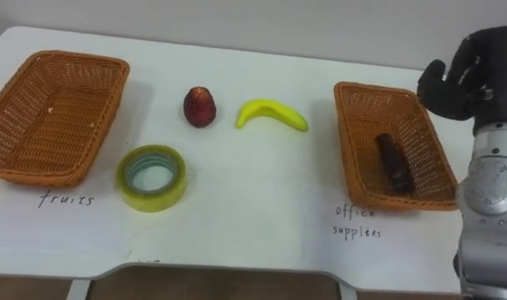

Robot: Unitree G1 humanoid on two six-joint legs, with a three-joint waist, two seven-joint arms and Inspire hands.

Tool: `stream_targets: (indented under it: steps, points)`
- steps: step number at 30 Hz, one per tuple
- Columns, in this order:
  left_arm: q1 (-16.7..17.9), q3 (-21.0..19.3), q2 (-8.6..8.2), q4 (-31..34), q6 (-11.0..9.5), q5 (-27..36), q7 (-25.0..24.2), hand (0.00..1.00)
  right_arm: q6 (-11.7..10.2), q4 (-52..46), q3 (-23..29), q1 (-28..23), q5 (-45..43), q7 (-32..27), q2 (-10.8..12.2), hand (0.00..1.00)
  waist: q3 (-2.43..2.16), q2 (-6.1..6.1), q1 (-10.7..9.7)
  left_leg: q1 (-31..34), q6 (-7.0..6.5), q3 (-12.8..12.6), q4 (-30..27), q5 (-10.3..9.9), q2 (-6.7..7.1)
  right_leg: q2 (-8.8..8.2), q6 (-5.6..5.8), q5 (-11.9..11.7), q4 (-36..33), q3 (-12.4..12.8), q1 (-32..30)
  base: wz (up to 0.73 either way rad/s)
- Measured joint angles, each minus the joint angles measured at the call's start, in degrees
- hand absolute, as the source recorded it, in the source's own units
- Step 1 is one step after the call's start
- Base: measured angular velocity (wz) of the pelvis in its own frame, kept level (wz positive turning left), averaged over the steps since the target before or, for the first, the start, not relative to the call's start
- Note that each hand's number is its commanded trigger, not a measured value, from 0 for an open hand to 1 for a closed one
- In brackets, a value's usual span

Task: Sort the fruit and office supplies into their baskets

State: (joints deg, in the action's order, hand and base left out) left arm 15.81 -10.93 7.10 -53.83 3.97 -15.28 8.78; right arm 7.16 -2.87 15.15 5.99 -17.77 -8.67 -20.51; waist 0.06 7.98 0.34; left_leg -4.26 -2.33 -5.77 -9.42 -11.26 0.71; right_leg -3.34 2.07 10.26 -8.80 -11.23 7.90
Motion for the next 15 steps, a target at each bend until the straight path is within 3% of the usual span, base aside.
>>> stream_targets:
  steps: [7,9,10,11,15]
  points:
    - [-0.15,0.09,0.60,1.19,-0.12,-0.01,-0.42,0.00,-0.12,1.97,-0.07,0.00,0.26,0.08,-0.04,1.00,0.05,0.42,-0.02,0.17,-0.01,-0.25,0.15,0.00,-0.01,0.00,0.00,0.00,-0.06,-0.08,-0.67,-0.01]
    - [-0.27,0.10,0.62,1.27,-0.17,-0.08,-0.42,0.00,-0.18,2.10,-0.56,0.00,-0.68,0.11,-0.03,0.73,0.07,0.36,0.23,0.50,-0.01,-0.38,-0.03,0.00,0.00,-0.01,0.00,0.00,-0.03,-0.11,-0.98,0.00]
    - [-0.39,0.10,0.62,1.31,-0.18,-0.08,-0.42,0.00,-0.25,2.39,-0.66,0.00,-0.86,0.20,-0.04,0.20,0.11,0.29,0.22,0.50,-0.01,-0.42,-0.06,0.00,-0.01,-0.02,0.00,0.00,-0.01,-0.16,-0.97,0.00]
    - [-0.57,0.10,0.62,1.49,-0.21,0.01,-0.39,0.00,-0.31,3.02,-0.67,0.00,-0.86,0.24,-0.04,0.00,0.17,0.21,0.24,0.49,-0.01,-0.42,-0.07,0.00,-0.01,-0.03,0.00,0.00,0.02,-0.23,-0.96,0.00]
    - [-0.61,0.66,0.72,1.64,-0.49,0.06,-0.22,0.00,-0.95,6.95,-2.16,-0.02,-0.92,0.94,-0.03,0.00,0.22,0.08,0.32,0.37,-0.01,-0.50,-0.08,0.00,0.00,-0.05,0.00,0.00,0.04,-0.32,-0.88,0.00]
